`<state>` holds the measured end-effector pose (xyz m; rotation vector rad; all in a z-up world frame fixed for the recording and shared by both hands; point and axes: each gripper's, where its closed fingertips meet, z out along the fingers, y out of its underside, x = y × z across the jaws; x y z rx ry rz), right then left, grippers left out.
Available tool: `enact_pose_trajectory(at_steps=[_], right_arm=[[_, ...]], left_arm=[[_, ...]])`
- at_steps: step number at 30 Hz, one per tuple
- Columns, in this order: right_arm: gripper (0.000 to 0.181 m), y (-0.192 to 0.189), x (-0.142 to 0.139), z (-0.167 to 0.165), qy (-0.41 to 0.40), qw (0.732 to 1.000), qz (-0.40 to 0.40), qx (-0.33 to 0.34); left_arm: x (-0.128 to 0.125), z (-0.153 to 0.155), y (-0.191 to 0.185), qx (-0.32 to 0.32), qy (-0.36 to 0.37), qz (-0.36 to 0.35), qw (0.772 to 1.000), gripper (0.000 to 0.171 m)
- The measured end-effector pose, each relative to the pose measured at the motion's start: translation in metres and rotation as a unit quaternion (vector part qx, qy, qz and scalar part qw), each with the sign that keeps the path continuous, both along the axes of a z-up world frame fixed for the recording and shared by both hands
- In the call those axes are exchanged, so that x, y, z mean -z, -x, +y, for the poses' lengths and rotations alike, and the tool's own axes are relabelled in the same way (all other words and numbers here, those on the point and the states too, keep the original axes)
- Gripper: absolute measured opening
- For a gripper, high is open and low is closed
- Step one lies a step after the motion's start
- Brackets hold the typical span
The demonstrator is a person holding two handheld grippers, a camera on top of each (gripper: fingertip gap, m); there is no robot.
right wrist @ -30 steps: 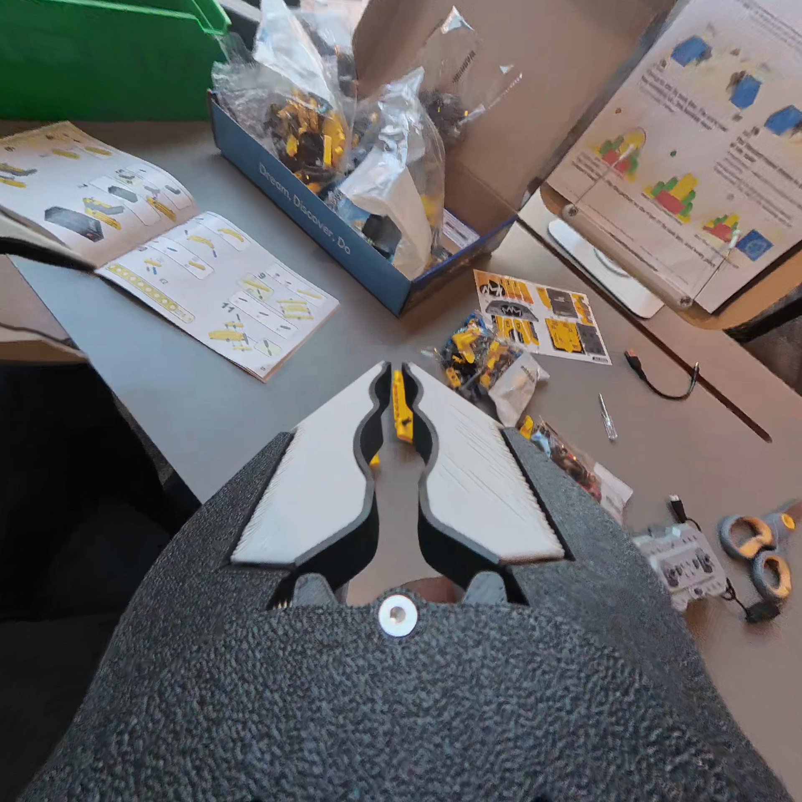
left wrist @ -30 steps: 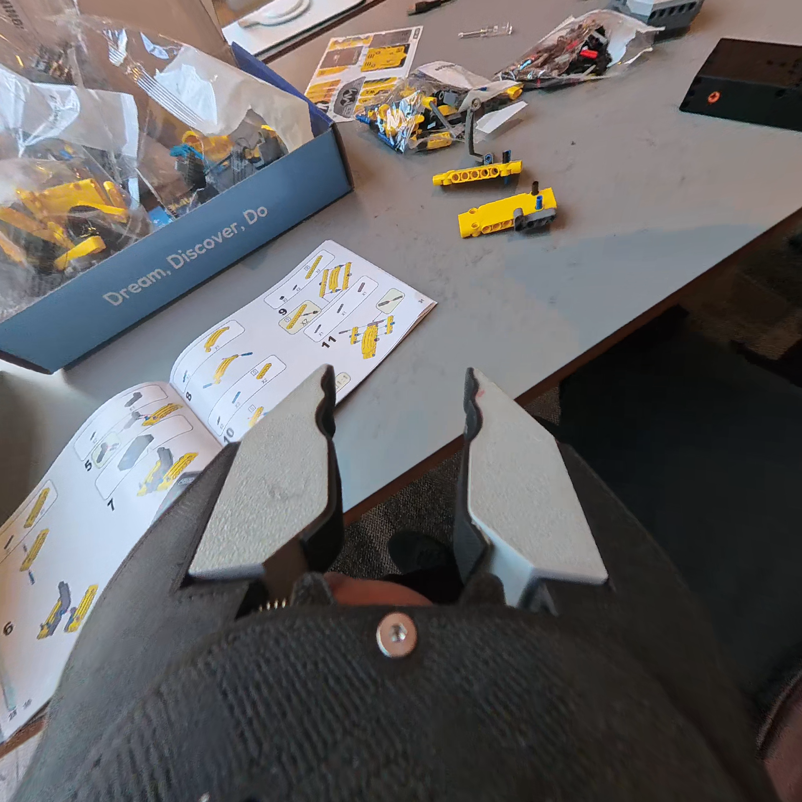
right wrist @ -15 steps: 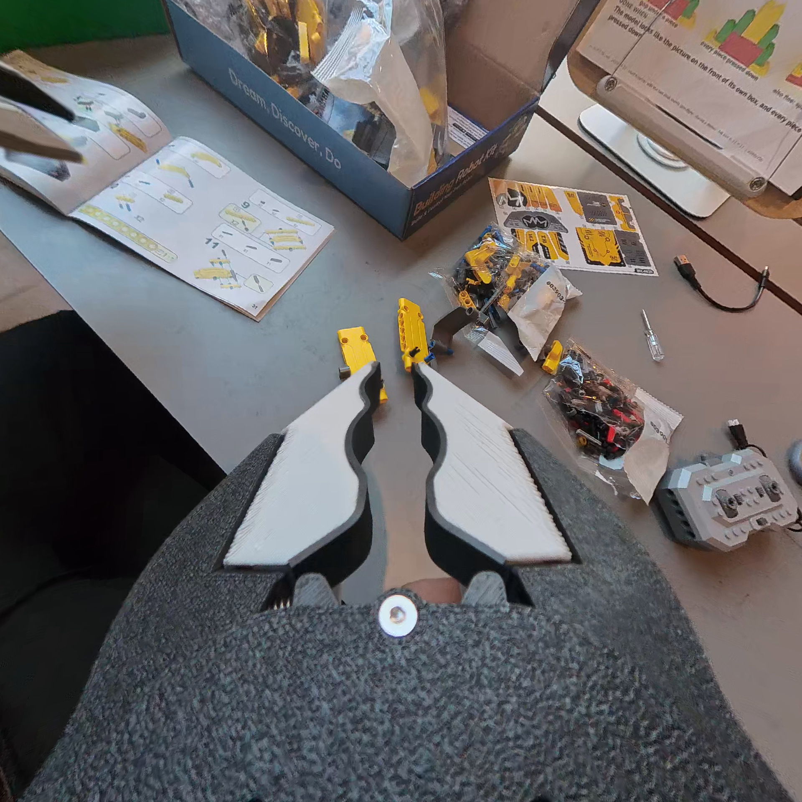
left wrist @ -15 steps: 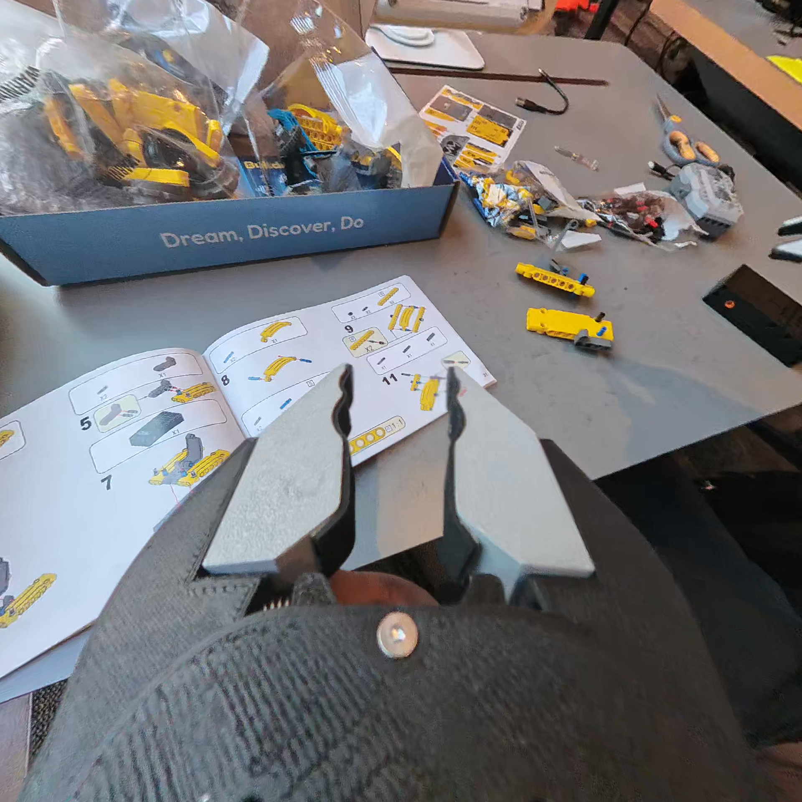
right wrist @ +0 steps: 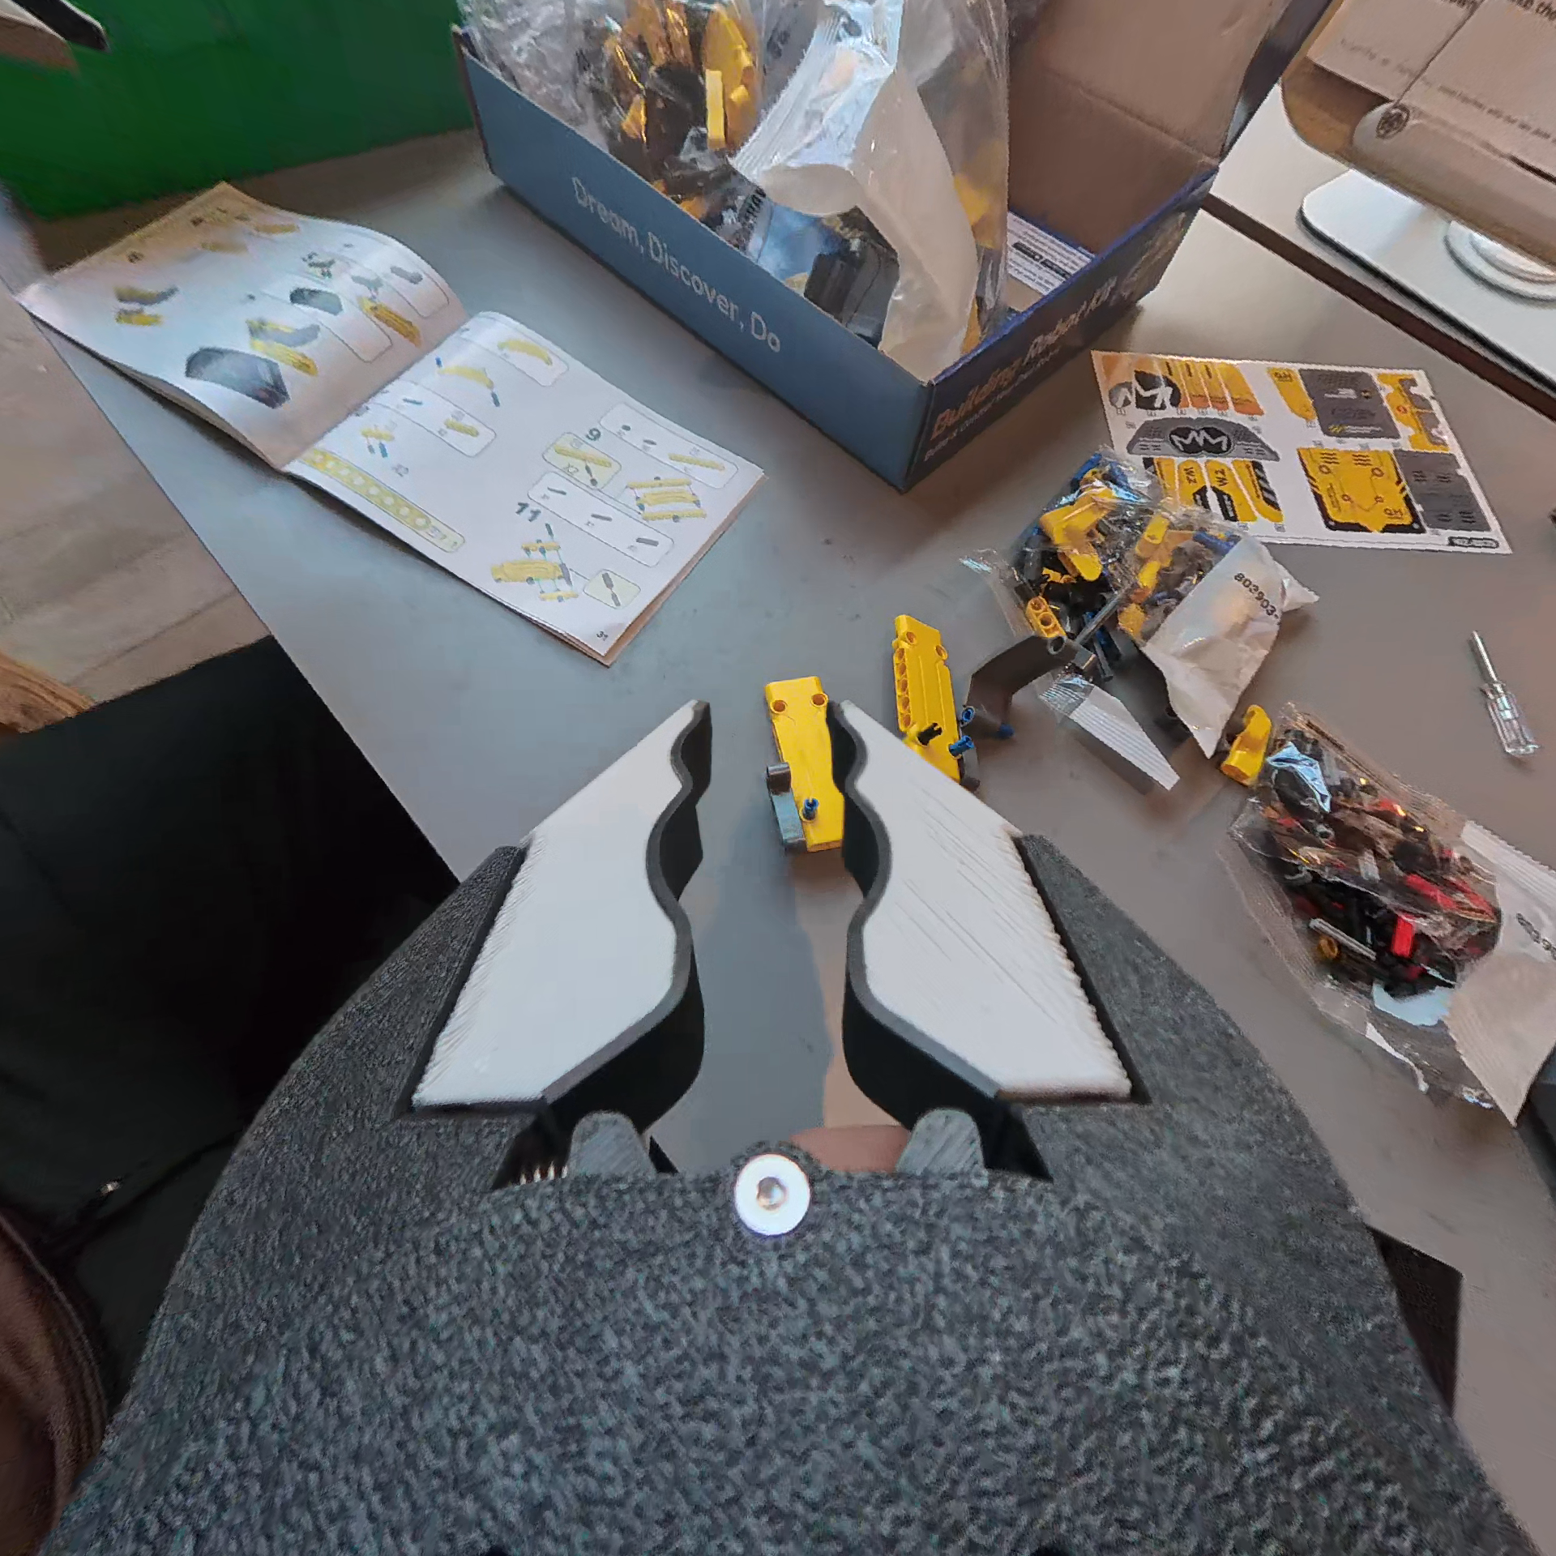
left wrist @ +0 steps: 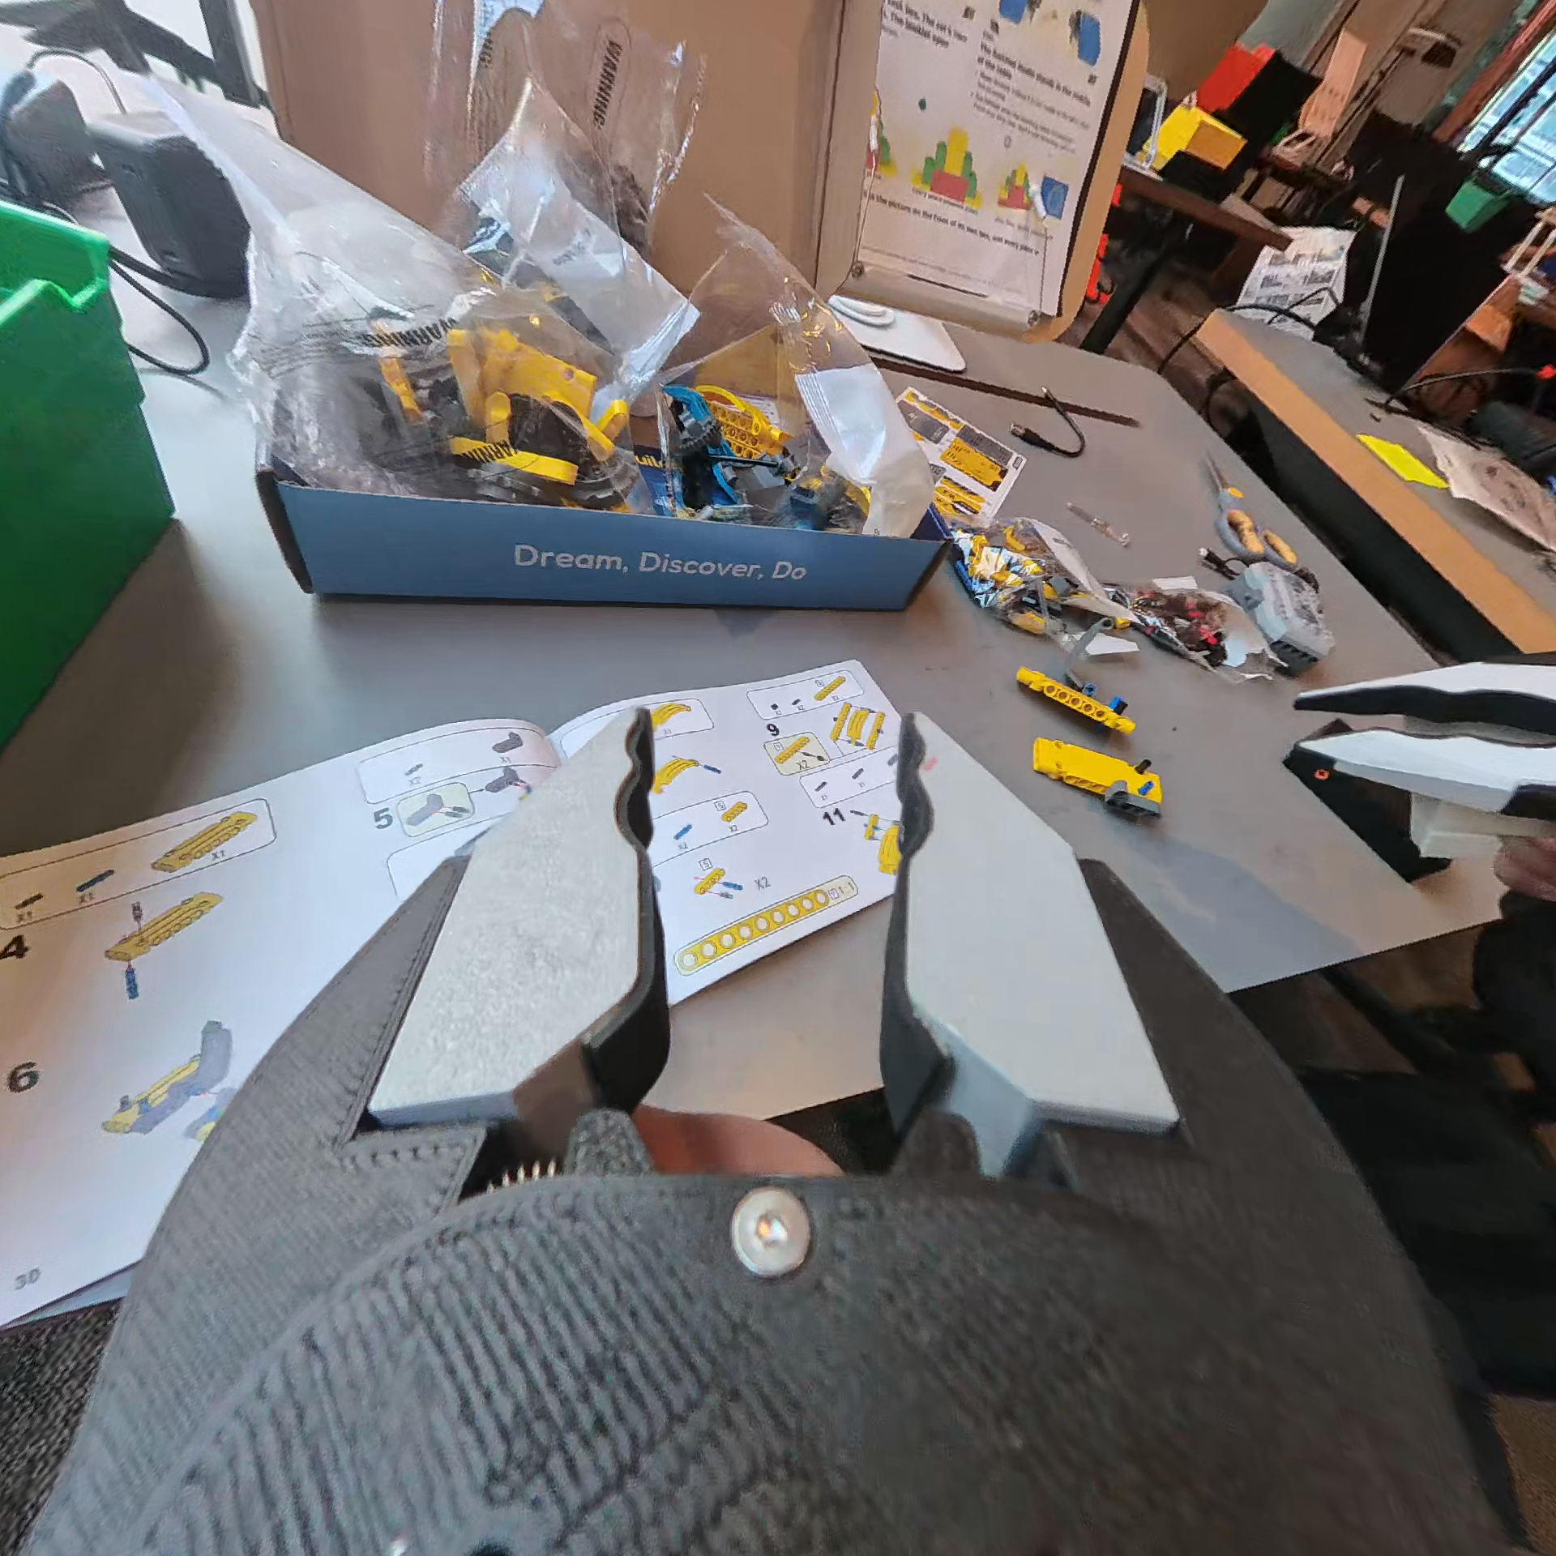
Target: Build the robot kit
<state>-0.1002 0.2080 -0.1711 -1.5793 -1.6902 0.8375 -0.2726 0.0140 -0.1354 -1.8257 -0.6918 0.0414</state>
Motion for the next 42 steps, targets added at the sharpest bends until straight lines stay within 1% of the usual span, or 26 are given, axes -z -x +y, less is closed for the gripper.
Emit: enact_pose_trajectory(at_steps=[3,5,7,10,12,13,15,16,17,19,21,22,24,27,28,29,30,32,35,37,39,42], right_arm=[[0.028,0.005,-0.007,-0.007,0.017,1.000,0.019,-0.003],[0.028,0.007,-0.008,-0.012,0.014,1.000,0.021,-0.007],[0.028,0.007,-0.005,-0.014,-0.001,1.000,0.012,-0.008],[0.031,0.005,0.004,-0.008,-0.035,0.999,-0.011,0.004],[0.034,0.003,0.009,-0.004,-0.044,0.999,-0.023,0.010],[0.036,0.002,0.014,-0.003,-0.043,0.999,-0.032,0.010],[0.050,0.000,0.027,-0.003,-0.034,0.998,-0.056,0.008],[0.052,0.001,0.032,-0.001,-0.033,0.998,-0.061,0.013],[0.052,0.002,0.039,0.000,-0.031,0.997,-0.067,0.016],[0.053,0.004,0.051,0.001,-0.026,0.996,-0.082,0.017],[0.052,0.004,0.062,0.008,-0.041,0.994,-0.095,0.027],[0.052,0.002,0.066,0.014,-0.053,0.993,-0.102,0.034],[0.050,0.003,0.073,0.022,-0.063,0.991,-0.106,0.044],[0.049,0.004,0.085,0.020,-0.045,0.991,-0.117,0.037],[0.043,0.005,0.088,0.017,-0.040,0.992,-0.118,0.030],[0.033,0.006,0.090,0.013,-0.035,0.992,-0.116,0.020],[0.030,0.007,0.091,0.008,-0.032,0.993,-0.115,0.006],[0.029,0.008,0.090,-0.003,-0.036,0.992,-0.116,-0.027],[0.029,0.005,0.088,-0.016,-0.076,0.987,-0.116,-0.080],[0.030,0.005,0.088,-0.011,-0.107,0.985,-0.117,-0.075],[0.037,0.003,0.089,-0.001,-0.129,0.982,-0.127,-0.060],[0.038,-0.001,0.085,0.009,-0.135,0.981,-0.129,-0.041]], left_arm=[[-0.008,-0.003,-0.001,0.003,-0.002,0.012,1.000,0.055],[-0.011,-0.004,-0.004,0.009,0.000,0.021,1.000,0.055],[-0.012,-0.004,-0.006,0.015,0.009,0.030,0.999,0.055],[-0.013,-0.004,-0.012,0.029,0.019,0.042,0.999,0.055],[-0.007,0.001,-0.026,0.071,0.041,0.047,0.996,0.054],[-0.002,0.005,-0.039,0.105,0.056,0.048,0.992,0.054],[0.012,0.016,-0.075,0.190,0.079,0.037,0.978,0.057],[0.018,0.022,-0.096,0.231,0.083,0.026,0.969,0.060],[0.024,0.028,-0.110,0.255,0.091,0.023,0.962,0.062],[0.037,0.037,-0.113,0.244,0.124,0.047,0.961,0.064],[0.047,0.038,-0.117,0.247,0.154,0.070,0.954,0.065],[0.048,0.038,-0.119,0.252,0.158,0.076,0.952,0.065],[0.046,0.039,-0.118,0.248,0.152,0.075,0.954,0.063],[0.045,0.039,-0.117,0.248,0.143,0.061,0.956,0.062],[0.046,0.039,-0.115,0.246,0.146,0.062,0.956,0.062],[0.046,0.038,-0.113,0.243,0.147,0.062,0.957,0.062],[0.046,0.039,-0.113,0.242,0.146,0.061,0.957,0.061],[0.045,0.039,-0.113,0.244,0.142,0.058,0.958,0.061],[0.047,0.040,-0.114,0.245,0.144,0.059,0.957,0.061],[0.048,0.041,-0.114,0.244,0.144,0.058,0.957,0.061],[0.050,0.041,-0.115,0.248,0.147,0.057,0.956,0.060],[0.050,0.042,-0.116,0.246,0.151,0.067,0.955,0.060]])
